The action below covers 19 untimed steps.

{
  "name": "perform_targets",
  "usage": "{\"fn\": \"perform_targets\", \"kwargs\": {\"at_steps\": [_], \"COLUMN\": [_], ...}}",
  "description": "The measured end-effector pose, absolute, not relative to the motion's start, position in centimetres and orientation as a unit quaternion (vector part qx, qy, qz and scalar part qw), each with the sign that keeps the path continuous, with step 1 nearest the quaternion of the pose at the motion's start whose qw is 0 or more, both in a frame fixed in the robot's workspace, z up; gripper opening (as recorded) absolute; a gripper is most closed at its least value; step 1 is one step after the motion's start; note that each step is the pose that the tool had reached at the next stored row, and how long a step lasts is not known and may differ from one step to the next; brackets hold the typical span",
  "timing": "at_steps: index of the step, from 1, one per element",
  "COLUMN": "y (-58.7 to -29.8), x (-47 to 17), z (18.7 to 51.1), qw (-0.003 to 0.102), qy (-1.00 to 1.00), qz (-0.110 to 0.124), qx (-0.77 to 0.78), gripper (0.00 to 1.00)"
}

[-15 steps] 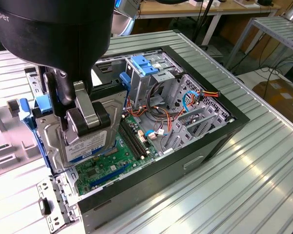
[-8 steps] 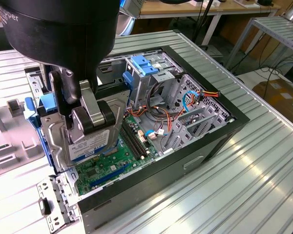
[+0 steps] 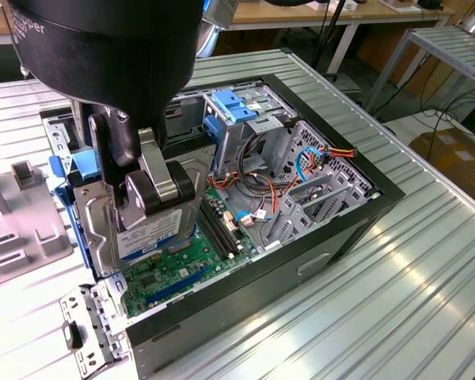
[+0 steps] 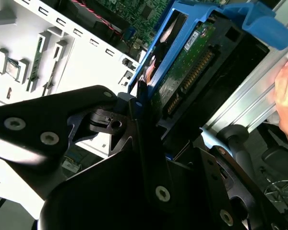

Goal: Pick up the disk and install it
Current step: 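Pick up the disk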

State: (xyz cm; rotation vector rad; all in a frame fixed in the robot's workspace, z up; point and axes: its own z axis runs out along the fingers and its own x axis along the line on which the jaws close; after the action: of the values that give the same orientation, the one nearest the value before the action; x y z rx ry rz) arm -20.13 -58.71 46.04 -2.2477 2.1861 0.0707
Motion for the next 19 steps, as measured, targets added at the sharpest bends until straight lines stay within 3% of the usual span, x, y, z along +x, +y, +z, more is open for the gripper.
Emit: {"fn": "perform_targets", "kwargs": {"at_steps": [19], "y": [-58.7], "x": [-18.9], "z": [46.0], "qw": [0.003], "qy": [0.697], "qz": [0.023], "qx": [-0.717], "gripper": [0.36]}}
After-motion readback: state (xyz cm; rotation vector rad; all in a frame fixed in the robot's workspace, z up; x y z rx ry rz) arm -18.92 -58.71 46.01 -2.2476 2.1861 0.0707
